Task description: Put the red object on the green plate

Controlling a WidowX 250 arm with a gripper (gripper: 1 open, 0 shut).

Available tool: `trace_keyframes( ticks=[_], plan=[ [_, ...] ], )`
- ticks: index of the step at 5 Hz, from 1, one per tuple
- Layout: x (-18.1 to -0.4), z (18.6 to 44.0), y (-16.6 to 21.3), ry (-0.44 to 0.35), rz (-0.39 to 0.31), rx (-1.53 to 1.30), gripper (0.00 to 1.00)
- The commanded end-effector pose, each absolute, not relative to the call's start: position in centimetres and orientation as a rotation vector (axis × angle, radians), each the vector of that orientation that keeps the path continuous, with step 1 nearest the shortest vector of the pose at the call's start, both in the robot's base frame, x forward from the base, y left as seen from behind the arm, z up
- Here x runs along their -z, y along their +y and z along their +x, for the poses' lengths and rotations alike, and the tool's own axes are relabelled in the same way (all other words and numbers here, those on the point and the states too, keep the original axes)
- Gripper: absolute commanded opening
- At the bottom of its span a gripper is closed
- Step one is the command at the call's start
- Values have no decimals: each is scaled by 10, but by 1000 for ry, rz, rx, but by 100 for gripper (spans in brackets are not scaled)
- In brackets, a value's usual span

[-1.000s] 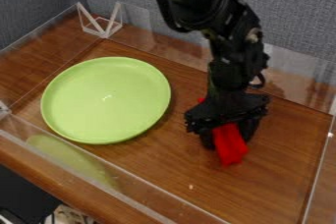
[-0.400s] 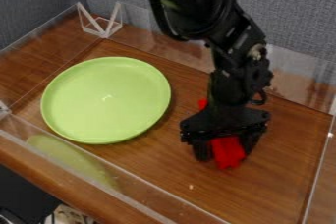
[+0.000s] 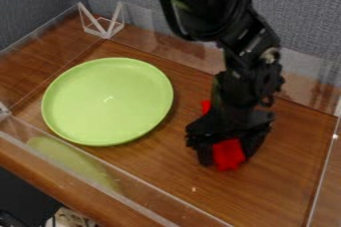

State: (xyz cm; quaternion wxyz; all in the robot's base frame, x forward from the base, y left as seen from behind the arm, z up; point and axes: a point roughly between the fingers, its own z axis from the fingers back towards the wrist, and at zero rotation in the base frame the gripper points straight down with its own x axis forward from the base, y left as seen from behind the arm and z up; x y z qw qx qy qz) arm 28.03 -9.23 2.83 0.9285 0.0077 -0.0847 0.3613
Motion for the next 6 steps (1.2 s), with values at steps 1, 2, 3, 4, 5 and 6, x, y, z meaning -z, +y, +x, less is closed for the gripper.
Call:
trace_keyframes(
  ticks=[1, 2, 3, 4, 5, 6],
  plan=[
    [-33, 293, -100, -204, -2, -842, 100],
    [-36, 288, -97, -206, -5, -819, 0],
    [-64, 281, -85, -233, -39, -776, 0],
    [-98, 276, -62, -259, -84, -796, 0],
    [-120, 265, -24, -270, -98, -872, 0],
    [-122, 253, 11, -286, -80, -931, 0]
  ],
)
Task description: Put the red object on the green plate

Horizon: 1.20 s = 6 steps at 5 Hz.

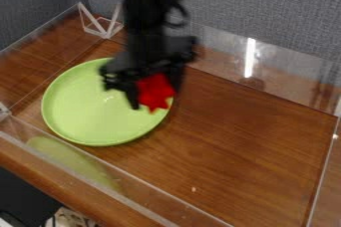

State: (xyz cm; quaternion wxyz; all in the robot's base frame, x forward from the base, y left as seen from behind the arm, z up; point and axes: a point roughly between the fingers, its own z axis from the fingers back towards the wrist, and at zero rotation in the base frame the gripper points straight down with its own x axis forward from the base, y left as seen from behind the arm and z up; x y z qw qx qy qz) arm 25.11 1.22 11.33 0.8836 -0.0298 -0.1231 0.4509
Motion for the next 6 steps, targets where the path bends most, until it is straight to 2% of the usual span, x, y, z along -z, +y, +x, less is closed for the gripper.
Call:
trace_keyframes(
  ticks=[1, 4, 6],
  plan=[
    [-119, 262, -4, -282, -84, -905, 0],
    [-148, 264, 14, -340, -82, -857, 0],
    [-151, 260, 42, -372, -19, -919, 0]
  ],
)
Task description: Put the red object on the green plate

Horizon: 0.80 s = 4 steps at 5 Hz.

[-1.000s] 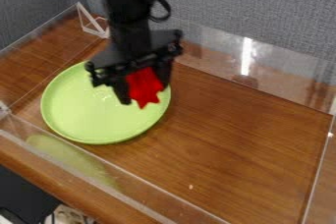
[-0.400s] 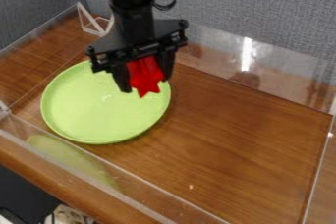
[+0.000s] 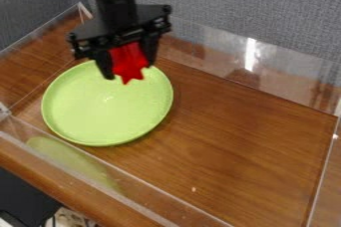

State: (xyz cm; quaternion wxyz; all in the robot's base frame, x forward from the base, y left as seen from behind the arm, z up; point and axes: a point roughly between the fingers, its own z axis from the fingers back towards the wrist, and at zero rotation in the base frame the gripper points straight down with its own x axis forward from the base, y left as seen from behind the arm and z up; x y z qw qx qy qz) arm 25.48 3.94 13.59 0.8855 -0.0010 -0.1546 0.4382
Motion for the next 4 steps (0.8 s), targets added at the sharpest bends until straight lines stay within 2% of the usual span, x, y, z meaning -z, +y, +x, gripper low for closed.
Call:
trace_keyframes(
  ticks=[1, 3, 4],
  plan=[
    [-146, 257, 60, -371, 17, -987, 0],
    [-126, 248, 64, -363, 83, -937, 0],
    [-102, 247, 71, -344, 126, -1011, 0]
  ],
)
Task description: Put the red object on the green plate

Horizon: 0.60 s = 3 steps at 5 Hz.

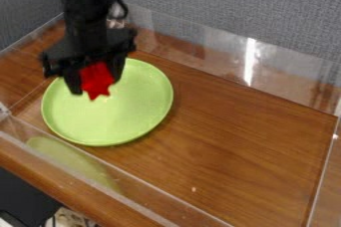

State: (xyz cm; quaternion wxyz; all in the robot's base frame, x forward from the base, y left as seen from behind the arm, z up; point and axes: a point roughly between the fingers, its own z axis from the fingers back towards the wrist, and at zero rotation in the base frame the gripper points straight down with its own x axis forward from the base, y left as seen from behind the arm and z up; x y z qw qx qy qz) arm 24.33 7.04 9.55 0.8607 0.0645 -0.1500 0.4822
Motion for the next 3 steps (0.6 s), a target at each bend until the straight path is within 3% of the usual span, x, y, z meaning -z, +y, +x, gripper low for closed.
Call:
trace_keyframes(
  ticks=[1, 2, 3],
  plan=[
    [-78, 249, 76, -316, 155, -1094, 0],
    [-59, 256, 79, -284, 160, -1144, 0],
    [-62, 265, 67, -267, 133, -1058, 0]
  ],
)
